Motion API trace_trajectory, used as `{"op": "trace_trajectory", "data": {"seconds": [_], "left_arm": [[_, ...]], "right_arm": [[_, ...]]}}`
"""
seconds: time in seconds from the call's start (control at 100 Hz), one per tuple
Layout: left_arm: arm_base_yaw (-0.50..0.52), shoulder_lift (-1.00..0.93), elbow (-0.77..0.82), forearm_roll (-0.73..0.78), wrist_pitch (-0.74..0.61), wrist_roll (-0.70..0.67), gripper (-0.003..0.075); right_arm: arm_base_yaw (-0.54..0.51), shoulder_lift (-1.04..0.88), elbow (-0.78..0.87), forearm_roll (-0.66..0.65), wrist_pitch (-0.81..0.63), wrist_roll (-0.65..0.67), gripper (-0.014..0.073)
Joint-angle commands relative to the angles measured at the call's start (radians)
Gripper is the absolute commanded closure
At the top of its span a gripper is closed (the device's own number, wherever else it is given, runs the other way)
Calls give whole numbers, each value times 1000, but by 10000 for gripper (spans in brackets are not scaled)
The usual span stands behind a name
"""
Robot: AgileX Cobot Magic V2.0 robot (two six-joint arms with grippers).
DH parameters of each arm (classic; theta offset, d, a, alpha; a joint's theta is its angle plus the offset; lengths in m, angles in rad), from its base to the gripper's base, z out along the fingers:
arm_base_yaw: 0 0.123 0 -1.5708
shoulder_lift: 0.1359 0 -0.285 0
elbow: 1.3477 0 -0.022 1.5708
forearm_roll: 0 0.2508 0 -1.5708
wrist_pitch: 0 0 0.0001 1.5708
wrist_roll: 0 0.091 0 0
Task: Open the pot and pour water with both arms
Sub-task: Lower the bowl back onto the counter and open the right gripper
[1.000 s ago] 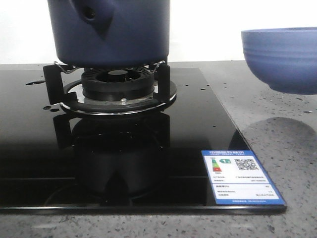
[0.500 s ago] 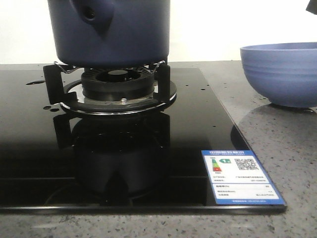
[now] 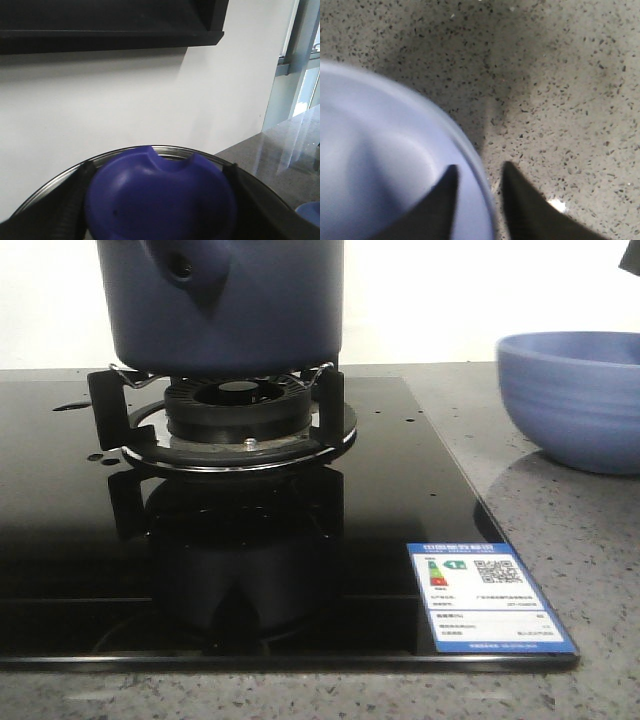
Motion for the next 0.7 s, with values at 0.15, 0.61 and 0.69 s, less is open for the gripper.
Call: {"op": "trace_trajectory", "data": {"seconds": [0.15, 0.61, 0.69], "left_arm": [[-7, -29, -39, -76, 64, -9, 393], [-137, 50, -39, -71, 76, -9, 393], [-153, 84, -39, -71, 76, -9, 393]], "right_arm": [[-10, -45, -113, 7, 79, 2, 79], [-10, -241, -256, 82, 94, 2, 81], [-10, -261, -256, 82, 94, 2, 81]]}}
